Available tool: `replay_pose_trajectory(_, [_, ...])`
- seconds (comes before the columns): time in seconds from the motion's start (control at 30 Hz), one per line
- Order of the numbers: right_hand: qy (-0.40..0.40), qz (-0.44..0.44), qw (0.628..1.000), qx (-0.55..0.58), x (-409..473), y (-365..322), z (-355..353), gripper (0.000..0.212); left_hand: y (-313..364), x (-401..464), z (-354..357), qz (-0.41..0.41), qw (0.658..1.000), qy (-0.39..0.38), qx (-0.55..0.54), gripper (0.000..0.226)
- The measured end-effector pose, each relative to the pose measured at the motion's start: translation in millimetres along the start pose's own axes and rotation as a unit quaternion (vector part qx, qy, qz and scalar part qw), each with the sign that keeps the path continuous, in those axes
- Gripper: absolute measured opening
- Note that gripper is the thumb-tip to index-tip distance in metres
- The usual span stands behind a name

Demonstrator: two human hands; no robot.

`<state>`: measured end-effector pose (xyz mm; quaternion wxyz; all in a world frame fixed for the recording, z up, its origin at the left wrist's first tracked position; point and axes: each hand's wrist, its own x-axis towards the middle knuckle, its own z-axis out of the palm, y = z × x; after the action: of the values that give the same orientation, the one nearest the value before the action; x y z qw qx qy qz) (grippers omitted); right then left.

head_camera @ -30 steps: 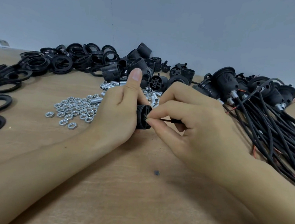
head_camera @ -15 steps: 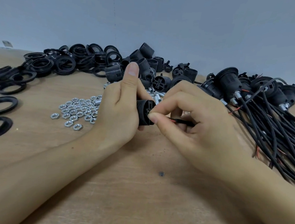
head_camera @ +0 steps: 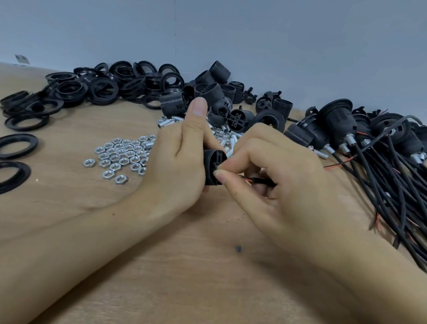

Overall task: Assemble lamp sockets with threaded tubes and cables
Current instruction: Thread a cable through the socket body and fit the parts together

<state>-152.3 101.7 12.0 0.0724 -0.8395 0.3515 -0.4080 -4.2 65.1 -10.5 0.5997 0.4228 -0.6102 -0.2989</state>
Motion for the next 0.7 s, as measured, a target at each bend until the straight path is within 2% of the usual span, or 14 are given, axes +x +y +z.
replay_pose_trajectory(0.17, [0.000,0.011,1.000,0.001,1,6,-9,0.001,4,6,1,0.011,1.000,0.003,-0.004,0.073])
replay_pose_trajectory(0.37, [0.012,0.000,1.000,-0.007,0,8,-9,0.003,5,7,1,0.014,1.000,0.006,-0.022,0.071])
replay_pose_trajectory(0.47, [0.007,0.005,1.000,-0.012,0,8,-9,0.006,6,7,0,0.021,1.000,0.011,-0.019,0.070])
replay_pose_trajectory(0.7, [-0.003,0.059,0.996,0.062,-1,4,-11,0.016,6,7,-1,0.027,0.999,0.033,-0.030,0.060])
